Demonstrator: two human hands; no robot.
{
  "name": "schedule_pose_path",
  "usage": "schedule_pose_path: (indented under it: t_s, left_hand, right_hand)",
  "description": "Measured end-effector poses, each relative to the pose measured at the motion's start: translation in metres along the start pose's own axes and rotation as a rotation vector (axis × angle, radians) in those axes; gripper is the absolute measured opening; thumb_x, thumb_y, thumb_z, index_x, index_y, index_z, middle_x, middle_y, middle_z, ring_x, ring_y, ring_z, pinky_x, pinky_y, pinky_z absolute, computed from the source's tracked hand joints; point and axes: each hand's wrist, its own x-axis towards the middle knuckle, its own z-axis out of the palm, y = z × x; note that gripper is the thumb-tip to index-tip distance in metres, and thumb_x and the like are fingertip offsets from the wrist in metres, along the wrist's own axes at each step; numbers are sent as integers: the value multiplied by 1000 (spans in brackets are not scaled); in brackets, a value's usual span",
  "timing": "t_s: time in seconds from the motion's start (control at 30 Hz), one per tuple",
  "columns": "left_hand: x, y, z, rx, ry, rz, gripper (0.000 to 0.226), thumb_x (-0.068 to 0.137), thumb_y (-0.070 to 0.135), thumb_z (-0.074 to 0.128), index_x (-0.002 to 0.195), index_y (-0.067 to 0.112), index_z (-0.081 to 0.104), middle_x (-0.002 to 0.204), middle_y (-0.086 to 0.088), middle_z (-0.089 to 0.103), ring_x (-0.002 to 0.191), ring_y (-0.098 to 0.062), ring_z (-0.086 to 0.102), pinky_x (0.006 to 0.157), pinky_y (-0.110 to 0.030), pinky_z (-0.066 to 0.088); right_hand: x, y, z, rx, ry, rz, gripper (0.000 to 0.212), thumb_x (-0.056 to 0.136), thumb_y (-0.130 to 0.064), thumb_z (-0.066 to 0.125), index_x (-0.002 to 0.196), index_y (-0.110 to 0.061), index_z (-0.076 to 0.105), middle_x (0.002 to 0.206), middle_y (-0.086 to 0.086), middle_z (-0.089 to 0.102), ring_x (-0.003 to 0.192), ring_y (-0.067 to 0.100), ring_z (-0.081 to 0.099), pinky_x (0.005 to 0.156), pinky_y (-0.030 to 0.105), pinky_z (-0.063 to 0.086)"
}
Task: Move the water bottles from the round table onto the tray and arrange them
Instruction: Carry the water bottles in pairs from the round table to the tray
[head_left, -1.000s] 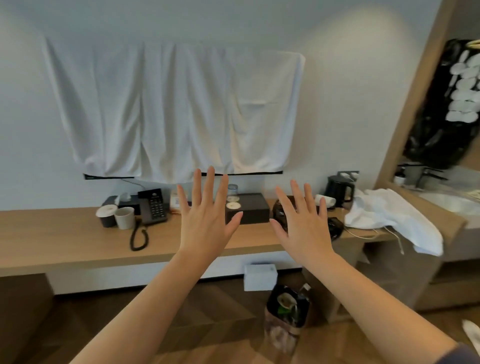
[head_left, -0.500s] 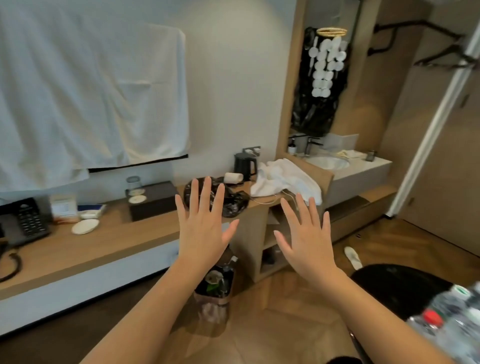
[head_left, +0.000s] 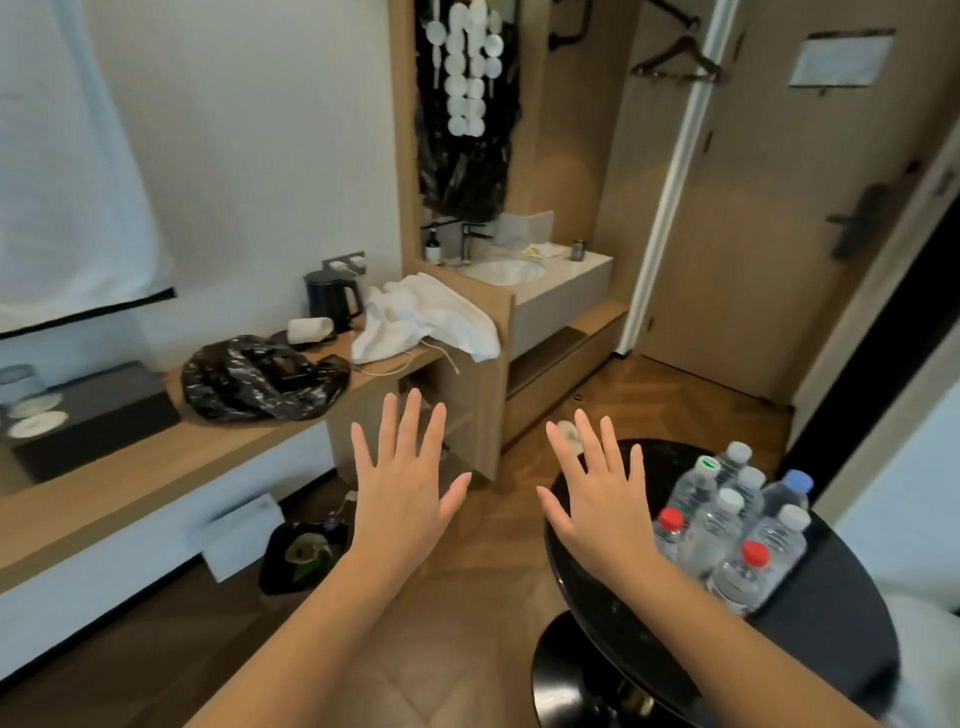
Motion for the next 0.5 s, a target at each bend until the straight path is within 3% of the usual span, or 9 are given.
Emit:
schedule_pose_path:
  t_s: [0.23,0.5]
  left_hand:
    - [27,33,42,-101,-65,178,77,85,60,50,148,18,35,156,-13,25,145,-34,16,111,-63,20]
    - [61,50,80,-174,-132,364,77,89,65,33,152,24,21,161,-7,10,148,-29,-1,114,-60,10]
  right_hand:
    - [-18,36,18,-92,-82,188,72,96,-56,35,156,-35,2,166,3,-1,152,30,-5,118,56,6]
    - [-28,51,27,-141,-123,437,70,97,-57,31,156,-37,-1,166,1,-6,151,27,-11,121,55,5]
